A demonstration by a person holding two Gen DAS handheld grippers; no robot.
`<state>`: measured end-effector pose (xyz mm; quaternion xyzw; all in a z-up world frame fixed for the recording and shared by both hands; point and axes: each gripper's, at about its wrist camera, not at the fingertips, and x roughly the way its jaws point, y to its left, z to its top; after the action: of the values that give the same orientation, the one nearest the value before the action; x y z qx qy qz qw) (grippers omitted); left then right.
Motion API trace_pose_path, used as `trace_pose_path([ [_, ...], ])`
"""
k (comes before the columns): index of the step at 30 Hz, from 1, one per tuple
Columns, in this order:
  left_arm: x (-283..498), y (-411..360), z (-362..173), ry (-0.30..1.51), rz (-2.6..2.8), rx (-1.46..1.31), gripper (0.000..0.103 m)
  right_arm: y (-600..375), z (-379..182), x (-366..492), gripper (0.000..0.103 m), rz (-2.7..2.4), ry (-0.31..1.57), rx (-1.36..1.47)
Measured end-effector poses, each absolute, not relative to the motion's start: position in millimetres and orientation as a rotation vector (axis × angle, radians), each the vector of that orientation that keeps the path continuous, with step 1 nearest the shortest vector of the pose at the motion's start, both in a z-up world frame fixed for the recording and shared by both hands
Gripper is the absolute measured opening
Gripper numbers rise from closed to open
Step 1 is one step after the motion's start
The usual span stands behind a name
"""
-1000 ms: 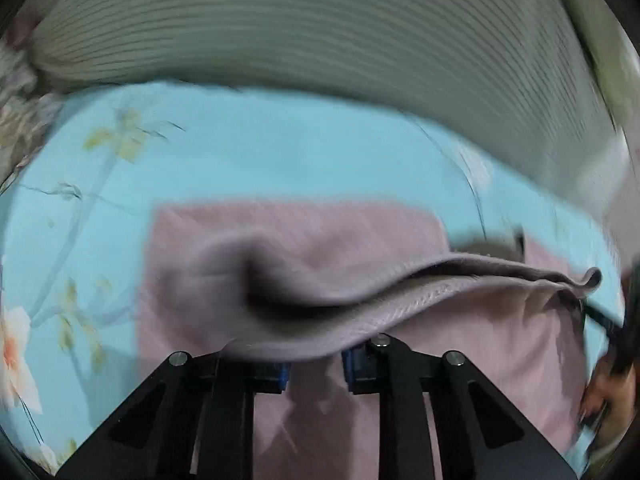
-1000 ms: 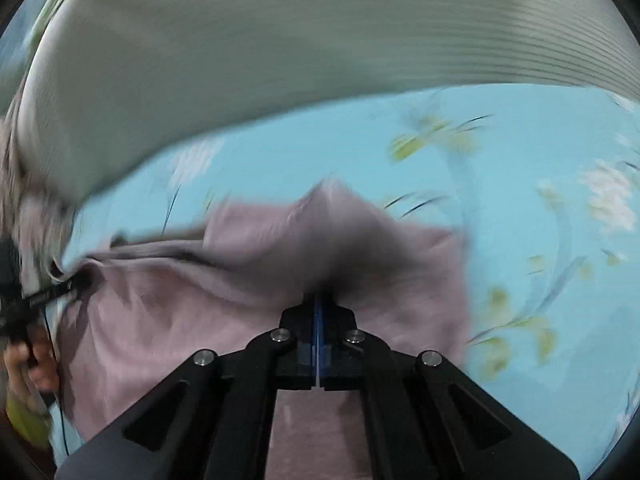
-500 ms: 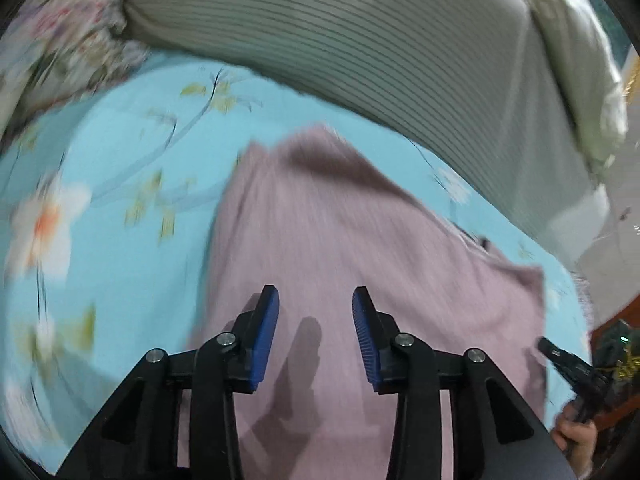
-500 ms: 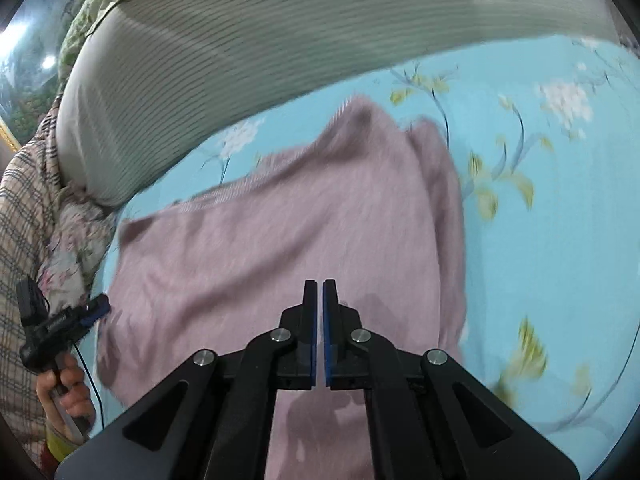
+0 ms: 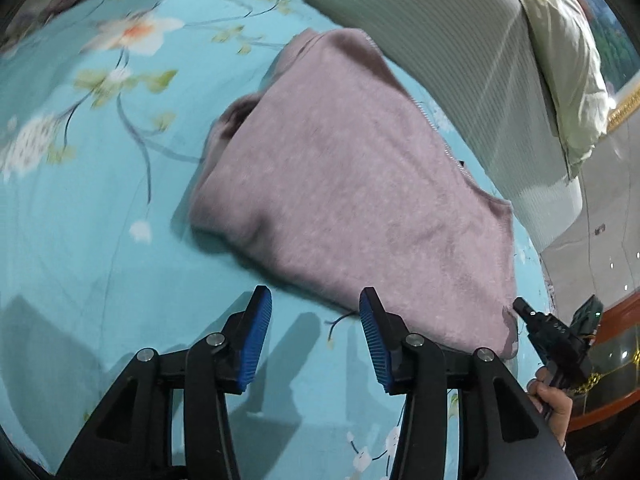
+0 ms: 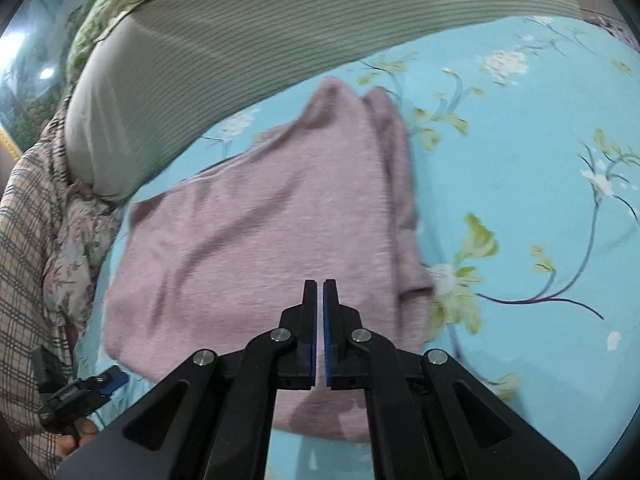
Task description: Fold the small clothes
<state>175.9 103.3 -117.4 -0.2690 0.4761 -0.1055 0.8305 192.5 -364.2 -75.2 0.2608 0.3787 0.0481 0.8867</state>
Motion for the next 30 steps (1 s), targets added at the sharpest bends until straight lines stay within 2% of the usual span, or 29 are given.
trace_pose_path([
  [7,187,111,-124,0.975,-0.208,-0.685,0.057,-333,-67,176,0.003,0.193,0.775,0.555],
  [13,212,125,-132,0.912,-0.145,-0.807,0.057,-329,-75,173,0.004,0.21,0.8,0.579],
  [18,229,137,-133,0.872,-0.093,-0.844,0.053,-332,-77,175,0.004,0.218,0.8,0.599],
  [20,233,140,-134,0.869,-0.082,-0.838,0.045,-333,-80,179,0.005,0.221,0.808,0.608],
  [22,235,142,-134,0.869,-0.08,-0.833,0.042,-335,-84,182,0.012,0.224,0.822,0.62],
  [23,236,142,-134,0.87,-0.079,-0.827,0.04,-335,-87,184,0.03,0.223,0.831,0.628],
  [24,237,142,-134,0.87,-0.077,-0.822,0.039,-336,-89,185,0.055,0.222,0.833,0.639],
  [25,238,142,-133,0.871,-0.076,-0.817,0.038,-337,-88,184,0.064,0.209,0.82,0.64],
  [26,239,141,-133,0.872,-0.074,-0.814,0.037,-337,-86,182,0.068,0.196,0.8,0.634],
  [30,239,140,-132,0.871,-0.076,-0.799,0.034,-337,-77,183,0.068,0.236,0.774,0.622],
])
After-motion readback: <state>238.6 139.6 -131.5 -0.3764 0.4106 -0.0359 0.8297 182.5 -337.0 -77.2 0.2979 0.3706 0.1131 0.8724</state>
